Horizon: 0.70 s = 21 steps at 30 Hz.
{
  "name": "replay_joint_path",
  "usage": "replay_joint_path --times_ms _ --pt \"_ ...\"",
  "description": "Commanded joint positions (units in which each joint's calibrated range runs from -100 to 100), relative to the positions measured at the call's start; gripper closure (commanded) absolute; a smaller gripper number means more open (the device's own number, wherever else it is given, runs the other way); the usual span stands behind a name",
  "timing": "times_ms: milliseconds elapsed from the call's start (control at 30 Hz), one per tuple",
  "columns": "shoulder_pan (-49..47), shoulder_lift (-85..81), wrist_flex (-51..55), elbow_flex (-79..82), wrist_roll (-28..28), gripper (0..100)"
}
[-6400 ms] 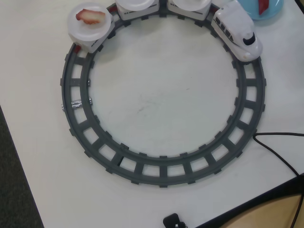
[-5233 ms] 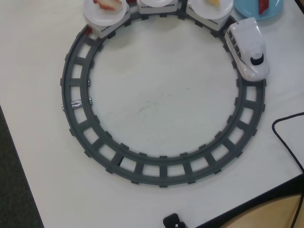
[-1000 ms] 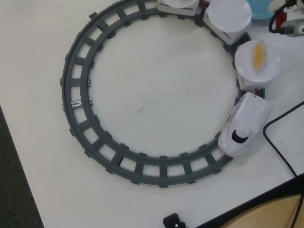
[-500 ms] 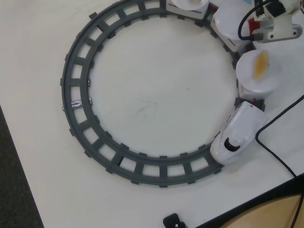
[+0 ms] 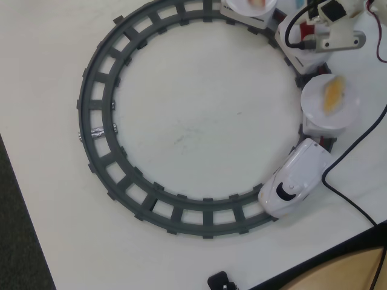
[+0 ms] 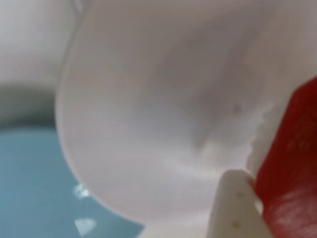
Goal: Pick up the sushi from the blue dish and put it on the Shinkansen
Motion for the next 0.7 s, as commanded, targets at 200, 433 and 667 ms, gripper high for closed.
replay_joint_path --times_ms 200,433,667 --pt "-1.86 -2.42 8.37 -2.95 -0.36 98" --pt "-1.16 -2.51 10.33 -2.95 -2.04 98" --pt "-1.16 -2.59 10.42 1.8 -2.04 97"
